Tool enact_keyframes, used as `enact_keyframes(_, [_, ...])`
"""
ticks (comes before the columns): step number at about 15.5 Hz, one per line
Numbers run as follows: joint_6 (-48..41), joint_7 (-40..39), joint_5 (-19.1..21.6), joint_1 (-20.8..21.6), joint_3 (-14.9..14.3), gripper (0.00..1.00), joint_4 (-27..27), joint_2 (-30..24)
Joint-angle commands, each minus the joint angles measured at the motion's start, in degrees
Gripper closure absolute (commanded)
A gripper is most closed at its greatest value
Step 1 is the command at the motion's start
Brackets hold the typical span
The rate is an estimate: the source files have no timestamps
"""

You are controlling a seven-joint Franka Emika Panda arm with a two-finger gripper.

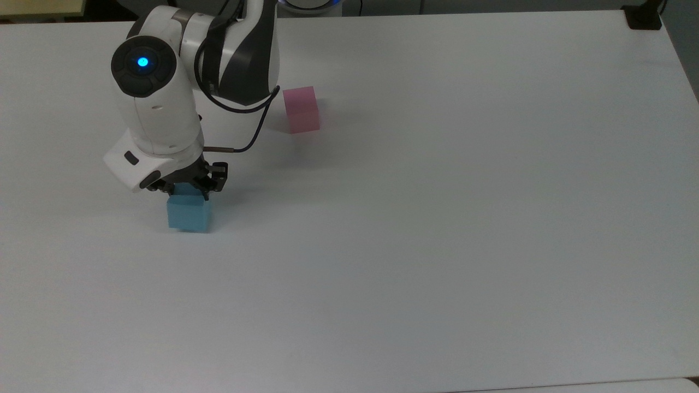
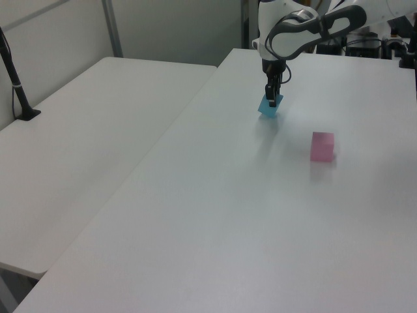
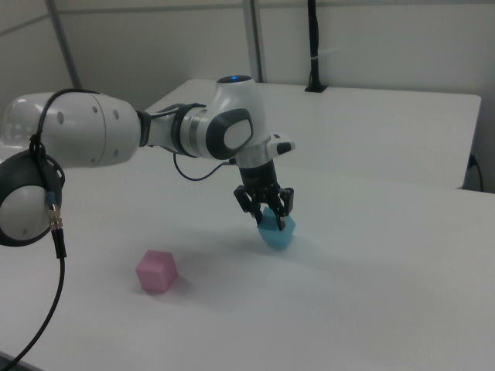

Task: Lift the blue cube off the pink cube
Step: 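Set the blue cube on the table and open the gripper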

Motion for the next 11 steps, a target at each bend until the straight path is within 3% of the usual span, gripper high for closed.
enact_keyframes(1, [3.9, -0.3, -1.8, -0.2, -0.2, 0.46, 1.2, 2.6])
enact_keyframes(2, [4.8, 0.2, -1.9, -0.2, -0.2, 0.15, 1.1, 2.9])
enact_keyframes(3, [5.0, 0.6, -2.0, -0.2, -0.2, 0.00, 1.1, 2.8])
enact_keyframes(11, [4.8, 0.9, -3.6, 0.0, -0.1, 0.00, 0.9, 0.8])
